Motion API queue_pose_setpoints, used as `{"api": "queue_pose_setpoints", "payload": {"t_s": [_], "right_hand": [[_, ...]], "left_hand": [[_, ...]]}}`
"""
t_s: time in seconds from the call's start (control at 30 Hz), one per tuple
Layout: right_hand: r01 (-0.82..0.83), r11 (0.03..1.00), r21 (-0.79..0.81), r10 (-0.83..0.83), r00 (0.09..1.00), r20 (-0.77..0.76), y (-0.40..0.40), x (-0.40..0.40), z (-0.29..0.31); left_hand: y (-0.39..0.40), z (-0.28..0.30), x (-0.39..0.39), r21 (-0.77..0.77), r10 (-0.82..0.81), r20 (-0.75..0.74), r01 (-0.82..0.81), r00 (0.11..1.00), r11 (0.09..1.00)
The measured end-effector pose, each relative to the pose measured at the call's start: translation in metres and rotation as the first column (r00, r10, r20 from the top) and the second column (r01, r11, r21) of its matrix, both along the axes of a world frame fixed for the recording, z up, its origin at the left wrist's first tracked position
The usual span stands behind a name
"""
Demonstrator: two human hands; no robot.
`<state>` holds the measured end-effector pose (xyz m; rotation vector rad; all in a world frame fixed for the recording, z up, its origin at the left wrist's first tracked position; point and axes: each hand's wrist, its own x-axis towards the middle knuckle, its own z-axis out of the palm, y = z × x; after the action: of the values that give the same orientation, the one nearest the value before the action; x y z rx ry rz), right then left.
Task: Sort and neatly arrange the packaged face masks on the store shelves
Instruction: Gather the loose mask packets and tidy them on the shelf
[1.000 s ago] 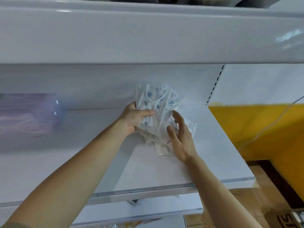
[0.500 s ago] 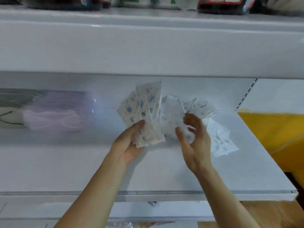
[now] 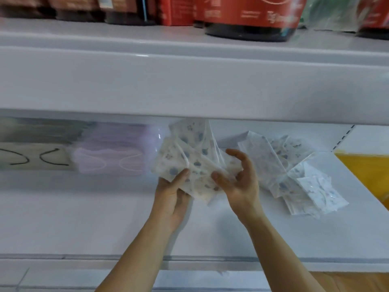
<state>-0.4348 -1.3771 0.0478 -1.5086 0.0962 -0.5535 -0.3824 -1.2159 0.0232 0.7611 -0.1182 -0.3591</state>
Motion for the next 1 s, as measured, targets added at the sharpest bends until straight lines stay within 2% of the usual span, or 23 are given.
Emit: {"api": "queue_pose_setpoints", "payload": {"t_s": [0.07, 0.13, 0.2, 0.27, 0.37, 0.47, 0.57, 0.63, 0.7, 0.77, 0.8, 0.87, 0.97, 1.0], "right_hand": [[-0.046, 0.997, -0.064, 0.047, 0.999, 0.025, -0.005, 0.002, 0.004], [-0.058, 0.986, -0.157, 0.064, 0.997, 0.036, -0.011, 0.004, 0.008], [-0.025, 0.942, -0.335, 0.034, 0.999, 0.023, -0.015, 0.006, 0.011], [0.008, 0.861, -0.508, -0.002, 1.000, 0.012, -0.015, 0.007, 0.013], [-0.034, 0.805, -0.592, 0.008, 0.999, -0.047, -0.010, 0.006, 0.003], [-0.082, 0.860, -0.504, 0.031, 0.994, -0.108, -0.001, 0.006, -0.022], [-0.075, 0.947, -0.313, 0.034, 0.990, -0.134, 0.004, 0.005, -0.037], [-0.052, 0.956, -0.289, 0.007, 0.988, -0.152, 0.005, 0.003, -0.042], [-0.050, 0.956, -0.290, 0.001, 0.986, -0.167, 0.009, 0.004, -0.045], [-0.092, 0.973, -0.213, 0.051, 0.980, -0.191, 0.012, 0.008, -0.046], [-0.119, 0.982, -0.146, 0.090, 0.977, -0.191, 0.014, 0.010, -0.046], [-0.163, 0.984, -0.070, 0.148, 0.973, -0.178, 0.017, 0.010, -0.044], [-0.210, 0.976, -0.062, 0.197, 0.966, -0.168, 0.015, 0.007, -0.040], [-0.221, 0.974, -0.058, 0.209, 0.964, -0.164, 0.015, 0.006, -0.039]], "left_hand": [[0.027, 0.003, 0.011, 0.102, 0.118, 0.034, -0.121, 0.992, 0.987], [0.053, 0.007, 0.023, 0.266, 0.189, 0.155, -0.225, 0.970, 0.937], [0.073, 0.007, 0.034, 0.427, 0.120, 0.327, -0.259, 0.938, 0.866], [0.085, 0.008, 0.041, 0.543, 0.043, 0.405, -0.278, 0.913, 0.792], [0.100, 0.004, 0.045, 0.624, -0.110, 0.516, -0.285, 0.850, 0.728], [0.111, 0.005, 0.049, 0.686, -0.279, 0.599, -0.301, 0.750, 0.662], [0.108, 0.007, 0.055, 0.664, -0.308, 0.677, -0.375, 0.668, 0.647], [0.104, 0.002, 0.055, 0.636, -0.257, 0.683, -0.383, 0.684, 0.670], [0.100, -0.006, 0.050, 0.598, -0.166, 0.656, -0.372, 0.737, 0.710], [0.096, -0.009, 0.040, 0.575, -0.127, 0.593, -0.307, 0.795, 0.759], [0.093, -0.007, 0.034, 0.586, -0.158, 0.570, -0.264, 0.806, 0.766], [0.091, -0.003, 0.027, 0.630, -0.223, 0.560, -0.236, 0.798, 0.740], [0.096, -0.002, 0.038, 0.591, -0.096, 0.551, -0.307, 0.829, 0.746], [0.099, 0.000, 0.044, 0.594, -0.075, 0.585, -0.363, 0.807, 0.718]]}}
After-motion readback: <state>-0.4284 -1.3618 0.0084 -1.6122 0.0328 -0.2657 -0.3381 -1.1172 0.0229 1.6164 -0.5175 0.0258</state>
